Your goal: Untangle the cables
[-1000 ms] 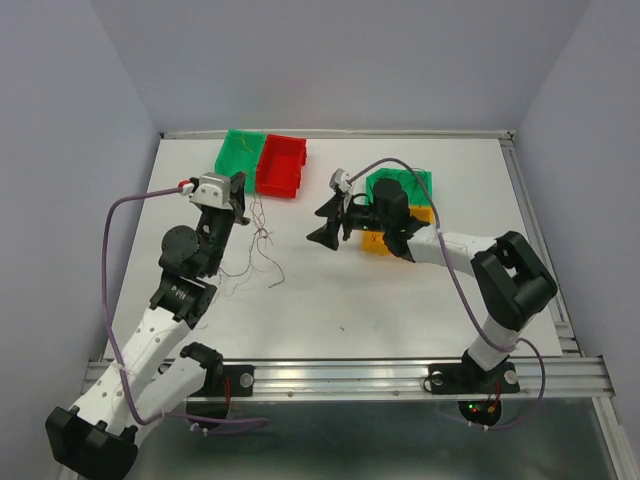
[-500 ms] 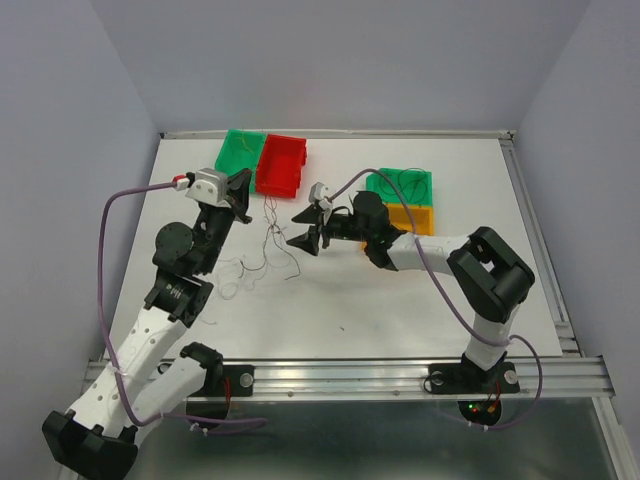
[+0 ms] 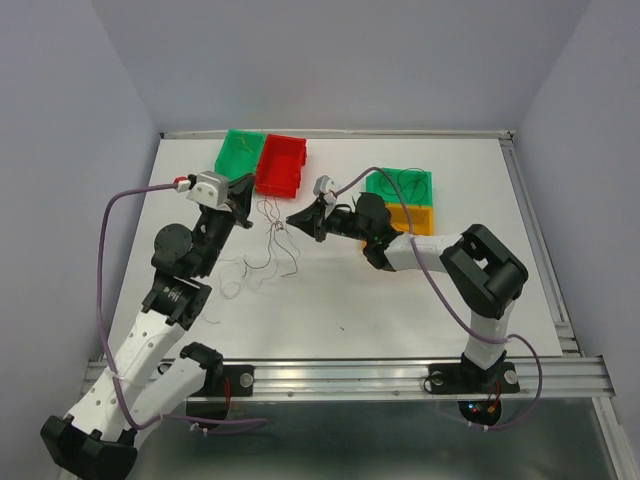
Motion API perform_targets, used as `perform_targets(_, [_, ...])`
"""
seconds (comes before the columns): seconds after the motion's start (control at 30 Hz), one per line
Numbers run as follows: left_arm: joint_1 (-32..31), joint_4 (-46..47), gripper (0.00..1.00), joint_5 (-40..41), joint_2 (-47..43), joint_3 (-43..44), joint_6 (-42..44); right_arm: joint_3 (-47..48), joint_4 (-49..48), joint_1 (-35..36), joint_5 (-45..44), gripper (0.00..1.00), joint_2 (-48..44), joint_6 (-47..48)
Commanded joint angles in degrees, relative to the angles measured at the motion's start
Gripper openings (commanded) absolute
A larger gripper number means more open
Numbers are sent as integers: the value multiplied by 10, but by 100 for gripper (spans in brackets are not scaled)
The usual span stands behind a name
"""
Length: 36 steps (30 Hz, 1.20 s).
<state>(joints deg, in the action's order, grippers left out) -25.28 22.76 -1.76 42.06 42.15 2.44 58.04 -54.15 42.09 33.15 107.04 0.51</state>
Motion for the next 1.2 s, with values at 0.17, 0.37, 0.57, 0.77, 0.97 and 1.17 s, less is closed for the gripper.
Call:
perform_targets(0.17, [3,38,5,66,-65,-19,47,-79,-130,4,-179,1,-69,-2])
perform_targets(0.37, [2,98,5,196,-74,-75,117,-136,-154,-17,-326,1,-126,-39])
perform_targets(0.57, [3,192,4,421,-41,-80,190,-221,-189,-65,-461,1,-206,-93])
perform_targets(0.77, [19,236,4,498,-78,-82,224,-308,-191,-81,-522,1,-341,-99])
perform_targets(0.97, [26,332,4,550,-111,-101,318,-309,-90,-80,-463,1,-447,-103])
perform_targets(1.17, [33,391,4,572,-136,-107,389,-300,-43,-80,-398,1,-484,-130])
